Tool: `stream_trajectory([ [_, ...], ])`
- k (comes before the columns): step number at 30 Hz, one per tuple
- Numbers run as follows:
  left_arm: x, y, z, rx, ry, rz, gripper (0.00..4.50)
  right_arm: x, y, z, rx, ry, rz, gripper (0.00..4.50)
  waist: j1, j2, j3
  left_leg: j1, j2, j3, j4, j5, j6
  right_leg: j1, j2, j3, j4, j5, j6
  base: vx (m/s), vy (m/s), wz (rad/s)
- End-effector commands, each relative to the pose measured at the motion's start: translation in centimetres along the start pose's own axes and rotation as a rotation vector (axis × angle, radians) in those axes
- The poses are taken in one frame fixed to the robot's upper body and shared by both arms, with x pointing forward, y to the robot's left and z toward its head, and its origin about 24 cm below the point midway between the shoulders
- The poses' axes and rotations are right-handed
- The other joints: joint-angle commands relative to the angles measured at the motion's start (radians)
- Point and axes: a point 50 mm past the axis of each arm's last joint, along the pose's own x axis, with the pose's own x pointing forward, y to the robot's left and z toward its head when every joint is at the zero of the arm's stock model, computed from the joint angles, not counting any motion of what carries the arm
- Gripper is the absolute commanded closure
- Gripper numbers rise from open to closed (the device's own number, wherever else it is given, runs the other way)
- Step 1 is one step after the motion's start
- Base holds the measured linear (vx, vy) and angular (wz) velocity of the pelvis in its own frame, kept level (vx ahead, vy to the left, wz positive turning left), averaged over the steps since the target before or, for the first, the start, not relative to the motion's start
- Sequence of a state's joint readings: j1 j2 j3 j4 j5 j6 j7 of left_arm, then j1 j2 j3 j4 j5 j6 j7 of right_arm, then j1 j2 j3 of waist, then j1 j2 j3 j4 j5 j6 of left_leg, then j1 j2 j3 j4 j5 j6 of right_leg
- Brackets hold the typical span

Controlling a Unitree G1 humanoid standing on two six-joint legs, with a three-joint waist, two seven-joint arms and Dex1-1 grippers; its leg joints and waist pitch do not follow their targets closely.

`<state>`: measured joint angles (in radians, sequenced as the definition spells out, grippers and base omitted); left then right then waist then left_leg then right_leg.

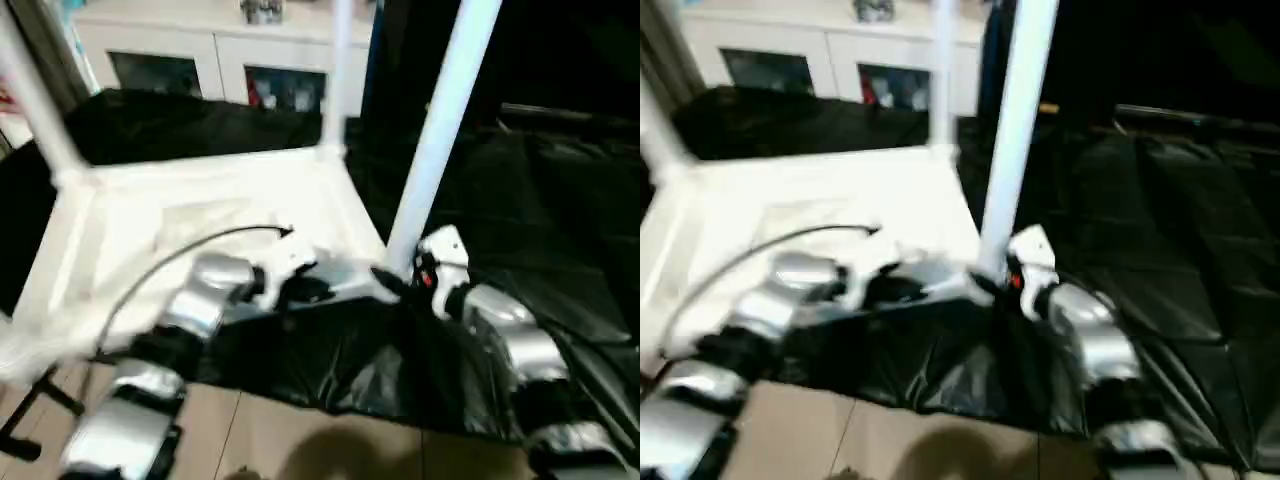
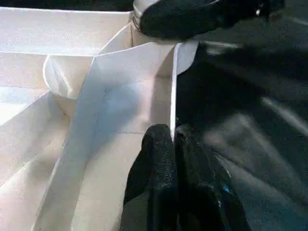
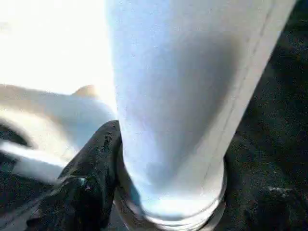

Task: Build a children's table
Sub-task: Rotate leg to tighten

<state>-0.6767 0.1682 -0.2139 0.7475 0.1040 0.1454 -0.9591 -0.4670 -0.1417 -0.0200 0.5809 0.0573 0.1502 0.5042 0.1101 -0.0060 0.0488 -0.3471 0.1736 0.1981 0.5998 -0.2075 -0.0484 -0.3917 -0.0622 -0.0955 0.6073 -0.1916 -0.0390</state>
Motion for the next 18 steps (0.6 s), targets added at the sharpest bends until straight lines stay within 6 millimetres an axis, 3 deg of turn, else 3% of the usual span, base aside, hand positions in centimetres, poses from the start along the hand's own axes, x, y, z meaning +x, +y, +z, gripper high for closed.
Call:
stream_trajectory([
  [1, 2.7, -1.4, 2.7, 0.036, -0.063, -0.005, 4.5, 2.2, 5.2, -0.7, 0.004, 0.032, 0.156, 1.84, -0.001, -0.009, -0.054, 0.006, 0.068, -0.04, -0.08, -0.156, 0.033, 0.042, -0.115, 0.07, -0.097, -0.352, -0.129, 0.0, 0.0, 0.0],
  [2, 2.9, -1.5, 2.9, 0.044, -0.071, -0.003, 4.5, 2.4, 5.6, -0.5, 0.006, 0.014, 0.166, 1.84, 0.0, -0.007, -0.054, 0.004, 0.068, -0.04, -0.08, -0.152, 0.036, 0.042, -0.116, 0.07, -0.096, -0.341, -0.131, 0.0, 0.0, 0.0],
  [4, 2.8, -1.6, 3.0, 0.06, -0.082, -0.016, 4.5, 2.4, 5.7, -0.3, 0.025, 0.0, 0.191, 1.29, 0.001, -0.001, -0.055, 0.005, 0.07, -0.04, -0.079, -0.149, 0.042, 0.044, -0.116, 0.071, -0.093, -0.307, -0.141, 0.0, 0.0, 0.0],
  [10, 1.7, -1.9, 2.7, 0.108, -0.118, -0.131, 4.5, 1.3, 4.4, 0.5, -0.028, -0.015, 0.277, 0.68, 0.001, -0.001, -0.056, 0.003, 0.071, -0.039, -0.078, -0.149, 0.053, 0.049, -0.118, 0.071, -0.088, -0.266, -0.158, 0.0, 0.0, 0.0],
  [14, 0.4, -1.9, 1.6, 0.136, -0.095, -0.2, 4.5, -0.2, 2.9, 0.7, -0.106, -0.008, 0.406, 0.68, 0.004, -0.005, -0.06, -0.003, 0.07, -0.036, -0.072, -0.115, 0.079, 0.056, -0.115, 0.071, -0.077, -0.192, -0.174, 0.0, 0.0, 0.0],
  [15, 0.2, -1.8, 1.5, 0.135, -0.092, -0.208, 4.5, -0.5, 2.7, 0.8, -0.118, -0.005, 0.425, 0.68, 0.006, -0.001, -0.058, -0.004, 0.072, -0.034, -0.072, -0.108, 0.088, 0.05, -0.113, 0.071, -0.076, -0.181, -0.178, 0.0, 0.0, 0.0],
  [18, -1.0, -1.5, 1.0, 0.138, -0.077, -0.265, 4.5, -2.2, 1.8, 0.8, -0.207, 0.031, 0.582, 0.68, 0.014, -0.004, -0.06, -0.004, 0.075, -0.032, -0.068, -0.099, 0.098, 0.051, -0.112, 0.069, -0.071, -0.163, -0.183, 0.0, 0.0, 0.0],
])
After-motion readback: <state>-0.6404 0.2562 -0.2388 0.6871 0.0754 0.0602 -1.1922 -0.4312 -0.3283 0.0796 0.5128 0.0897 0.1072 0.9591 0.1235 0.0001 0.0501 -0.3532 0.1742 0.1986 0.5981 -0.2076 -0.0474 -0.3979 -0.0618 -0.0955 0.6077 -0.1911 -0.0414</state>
